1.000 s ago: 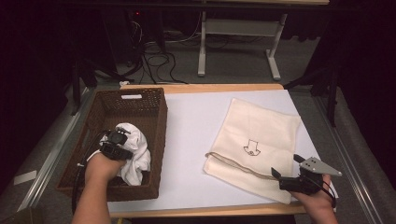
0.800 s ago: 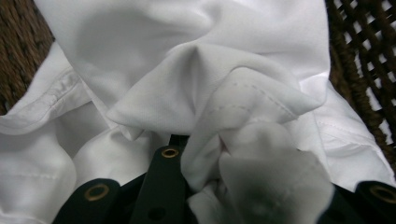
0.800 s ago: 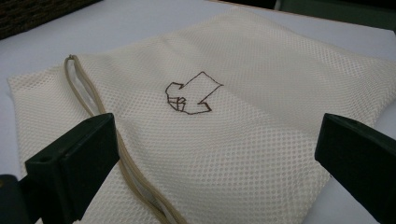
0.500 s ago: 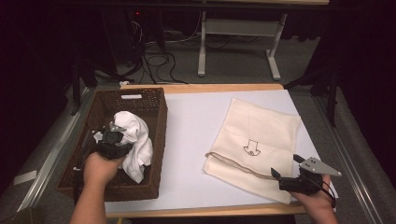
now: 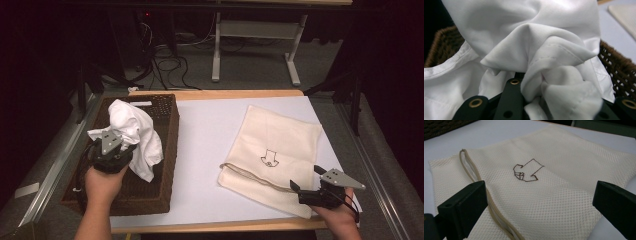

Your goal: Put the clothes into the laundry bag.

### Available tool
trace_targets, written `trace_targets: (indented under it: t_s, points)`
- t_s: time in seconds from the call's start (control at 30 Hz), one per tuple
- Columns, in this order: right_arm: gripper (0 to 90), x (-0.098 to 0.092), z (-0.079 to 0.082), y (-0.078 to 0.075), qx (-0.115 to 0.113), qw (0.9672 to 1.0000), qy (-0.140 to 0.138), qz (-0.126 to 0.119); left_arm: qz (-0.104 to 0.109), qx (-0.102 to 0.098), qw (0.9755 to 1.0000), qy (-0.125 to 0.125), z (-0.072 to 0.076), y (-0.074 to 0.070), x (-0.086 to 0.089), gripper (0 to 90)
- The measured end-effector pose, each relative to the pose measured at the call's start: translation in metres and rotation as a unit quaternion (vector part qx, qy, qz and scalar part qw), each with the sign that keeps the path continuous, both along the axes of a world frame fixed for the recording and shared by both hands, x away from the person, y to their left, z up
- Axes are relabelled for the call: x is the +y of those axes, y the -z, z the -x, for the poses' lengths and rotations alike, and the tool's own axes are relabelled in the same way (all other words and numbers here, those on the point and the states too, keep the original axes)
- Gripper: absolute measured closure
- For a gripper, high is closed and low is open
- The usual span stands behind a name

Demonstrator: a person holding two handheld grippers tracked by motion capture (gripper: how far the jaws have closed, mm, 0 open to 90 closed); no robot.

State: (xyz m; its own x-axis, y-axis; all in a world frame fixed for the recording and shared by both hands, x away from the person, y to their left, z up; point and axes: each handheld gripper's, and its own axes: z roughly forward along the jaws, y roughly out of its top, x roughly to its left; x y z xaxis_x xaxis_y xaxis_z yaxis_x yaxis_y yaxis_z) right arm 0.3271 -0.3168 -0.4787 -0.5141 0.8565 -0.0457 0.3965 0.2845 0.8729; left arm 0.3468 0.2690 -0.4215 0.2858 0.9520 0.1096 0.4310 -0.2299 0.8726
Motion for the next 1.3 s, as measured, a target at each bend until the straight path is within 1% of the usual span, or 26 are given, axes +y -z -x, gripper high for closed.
trace_targets:
  t_s: [0.03,0.07,0.1,0.13,0.17,0.2,0.23,0.27,0.33,0.43,0.47,0.5,0.57,0.63,0.73,0.9,1.0,1.07,1.1,1.17,1.2,1.23,1.27,1.3]
  points:
    - [0.5,0.000,0.000,0.000,-0.001,1.0000,-0.001,0.000,0.008,-0.022,0.9997,-0.004,0.004,-0.002,0.002,75.1]
    - [0.5,0.000,0.000,0.000,-0.001,1.0000,-0.001,0.000,0.008,-0.022,0.9997,-0.004,0.004,-0.002,0.002,75.1]
    - [0.5,0.000,0.000,0.000,-0.001,1.0000,-0.001,0.000,0.022,-0.052,0.9983,-0.015,0.009,-0.004,0.005,75.1]
    - [0.5,0.001,0.000,0.000,0.001,1.0000,0.000,0.000,0.030,-0.066,0.9972,-0.019,0.012,-0.006,0.007,75.1]
    - [0.5,0.001,0.000,0.000,0.000,1.0000,-0.002,0.001,0.037,-0.083,0.9956,-0.023,0.015,-0.006,0.008,75.1]
    - [0.5,0.001,0.000,0.000,0.000,1.0000,-0.002,0.001,0.037,-0.083,0.9956,-0.023,0.015,-0.006,0.008,75.1]
    - [0.5,0.001,-0.001,0.001,-0.001,1.0000,-0.004,0.004,0.050,-0.113,0.9920,-0.027,0.021,-0.008,0.012,75.0]
    - [0.5,0.001,0.000,0.001,0.000,1.0000,-0.003,0.004,0.050,-0.113,0.9920,-0.027,0.021,-0.008,0.012,75.0]
    - [0.5,0.002,0.000,0.001,0.000,1.0000,-0.002,0.004,0.058,-0.145,0.9872,-0.036,0.028,-0.010,0.015,75.0]
    - [0.5,0.002,0.000,0.001,0.001,1.0000,-0.001,0.004,0.062,-0.165,0.9835,-0.039,0.033,-0.010,0.016,74.9]
    - [0.5,0.002,0.000,0.001,0.001,1.0000,-0.001,0.004,0.062,-0.165,0.9835,-0.039,0.033,-0.010,0.016,74.9]
    - [0.5,0.002,0.000,0.001,0.001,1.0000,-0.001,0.004,0.064,-0.169,0.9827,-0.040,0.034,-0.010,0.016,74.8]
    - [0.5,0.002,0.000,0.001,0.000,1.0000,-0.001,0.004,0.058,-0.168,0.9831,-0.045,0.034,-0.010,0.016,74.9]
    - [0.5,0.002,0.000,0.001,0.000,1.0000,-0.001,0.004,0.059,-0.168,0.9831,-0.043,0.034,-0.010,0.015,74.8]
    - [0.5,0.002,0.000,0.001,-0.001,1.0000,-0.002,0.004,0.057,-0.172,0.9826,-0.043,0.034,-0.010,0.015,74.9]
    - [0.5,0.001,0.000,0.001,-0.002,1.0000,-0.002,0.005,0.054,-0.178,0.9810,-0.054,0.036,-0.011,0.016,74.9]
    - [0.5,0.000,0.000,0.000,-0.004,1.0000,-0.001,0.003,0.055,-0.183,0.9798,-0.058,0.036,-0.014,0.016,75.0]
    - [0.5,0.000,0.000,0.000,-0.004,1.0000,0.002,0.001,0.060,-0.183,0.9796,-0.058,0.035,-0.016,0.017,75.0]
    - [0.5,0.000,0.000,0.000,-0.004,1.0000,0.003,0.000,0.059,-0.179,0.9803,-0.058,0.033,-0.018,0.016,75.0]
    - [0.5,0.000,0.000,0.001,-0.004,1.0000,0.003,0.003,0.056,-0.179,0.9806,-0.057,0.031,-0.021,0.014,75.0]
    - [0.5,0.000,0.000,0.001,-0.002,1.0000,0.004,0.001,0.057,-0.182,0.9801,-0.054,0.031,-0.023,0.013,75.0]
    - [0.5,0.000,-0.001,0.001,-0.004,1.0000,0.001,0.004,0.061,-0.189,0.9788,-0.051,0.030,-0.027,0.009,75.0]
    - [0.5,0.000,-0.001,0.001,-0.004,1.0000,0.001,0.004,0.061,-0.189,0.9788,-0.051,0.030,-0.027,0.009,75.0]
    - [0.5,0.000,-0.001,0.001,-0.004,1.0000,0.002,0.005,0.062,-0.193,0.9779,-0.050,0.030,-0.030,0.006,75.0]
